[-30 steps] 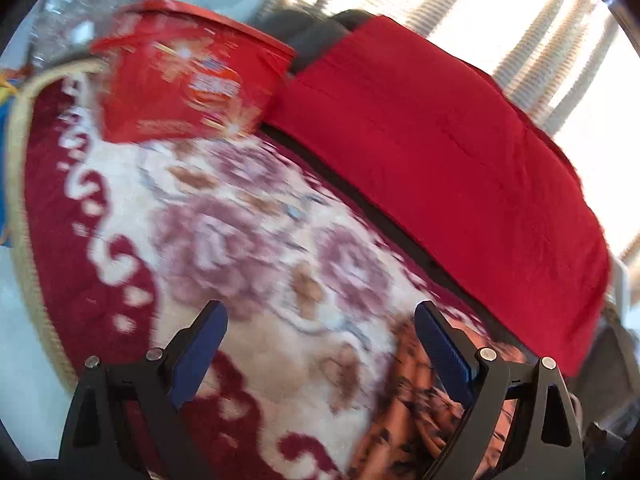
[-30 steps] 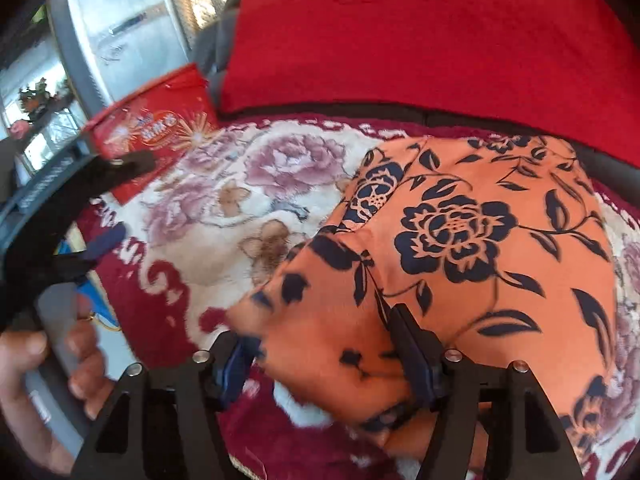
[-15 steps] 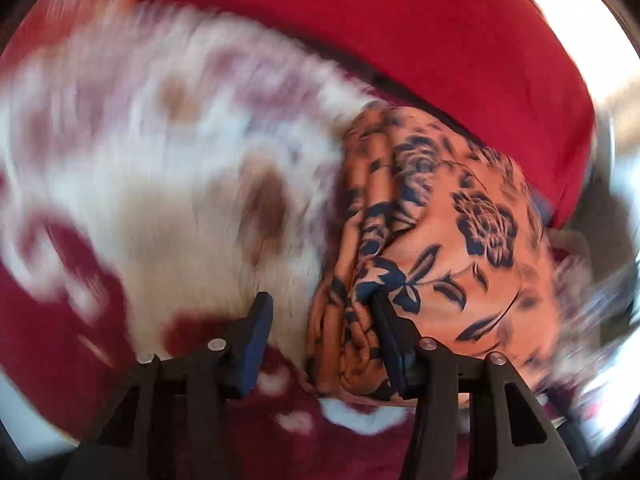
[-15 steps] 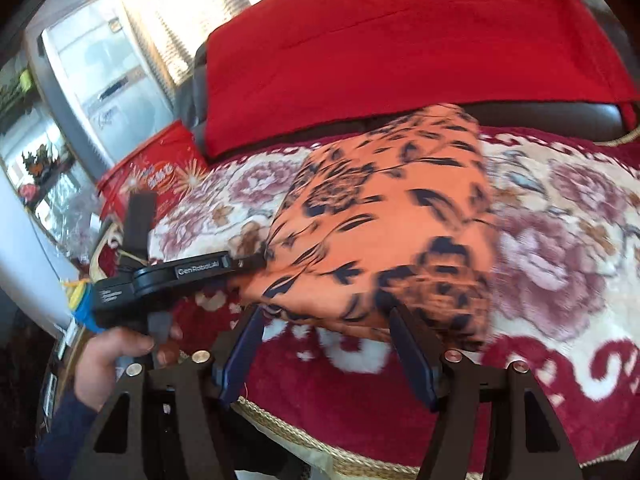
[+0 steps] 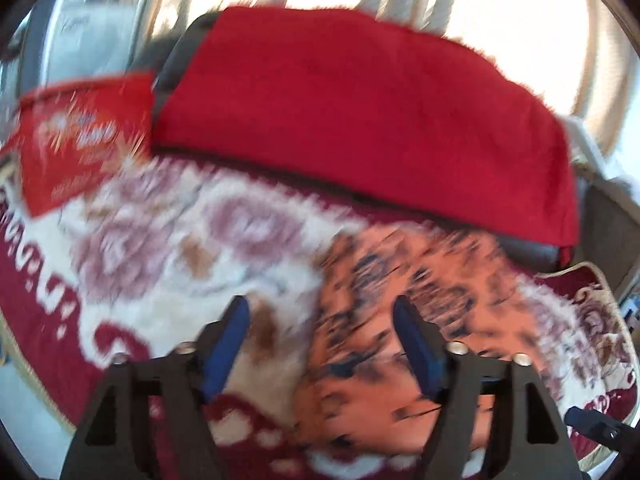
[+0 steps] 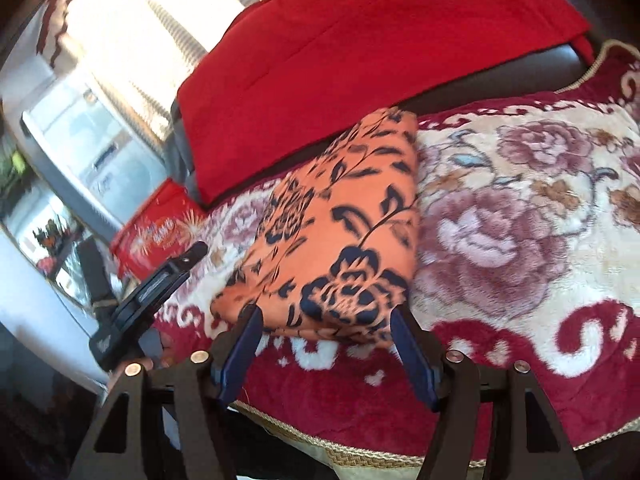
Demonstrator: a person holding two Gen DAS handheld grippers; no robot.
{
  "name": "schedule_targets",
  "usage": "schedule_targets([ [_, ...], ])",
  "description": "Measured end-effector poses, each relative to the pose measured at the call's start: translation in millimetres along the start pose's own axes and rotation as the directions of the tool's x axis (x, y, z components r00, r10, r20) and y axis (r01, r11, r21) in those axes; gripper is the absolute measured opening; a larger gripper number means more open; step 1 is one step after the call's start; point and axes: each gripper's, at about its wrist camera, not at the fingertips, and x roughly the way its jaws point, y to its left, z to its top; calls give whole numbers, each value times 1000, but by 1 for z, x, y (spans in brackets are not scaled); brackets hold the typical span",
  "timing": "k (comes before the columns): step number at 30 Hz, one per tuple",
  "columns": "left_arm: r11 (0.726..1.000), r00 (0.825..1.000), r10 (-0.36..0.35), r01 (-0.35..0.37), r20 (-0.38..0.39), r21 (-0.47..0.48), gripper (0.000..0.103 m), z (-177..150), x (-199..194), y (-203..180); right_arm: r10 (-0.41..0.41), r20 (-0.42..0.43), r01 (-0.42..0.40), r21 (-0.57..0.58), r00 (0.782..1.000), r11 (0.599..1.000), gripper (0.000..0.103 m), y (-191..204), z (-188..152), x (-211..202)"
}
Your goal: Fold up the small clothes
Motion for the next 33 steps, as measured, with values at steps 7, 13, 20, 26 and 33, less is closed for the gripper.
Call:
schedule_targets([
  [7, 986, 983, 30, 0, -180, 167, 83, -18, 50, -52, 26, 16, -29, 171, 1000, 985, 81, -44, 31, 6],
  [13, 989, 963, 54, -15, -265, 148, 85, -29, 64, -37, 122, -65, -93, 343, 990, 935, 81, -79, 46, 57],
  [20, 998, 954, 20, -1, -299, 63, 86, -31, 69, -24, 23, -158, -8, 96, 987, 995, 40, -28, 52, 77],
  [26, 995, 996, 9, 0, -86, 99, 85, -14, 34, -40, -196, -151, 182, -100, 969, 978, 37, -5, 39, 83],
  [33, 994, 963, 46, -16, -267, 112, 88, -36, 72, -41, -54, -94, 58, 44, 994, 997, 65, -28, 60, 58],
])
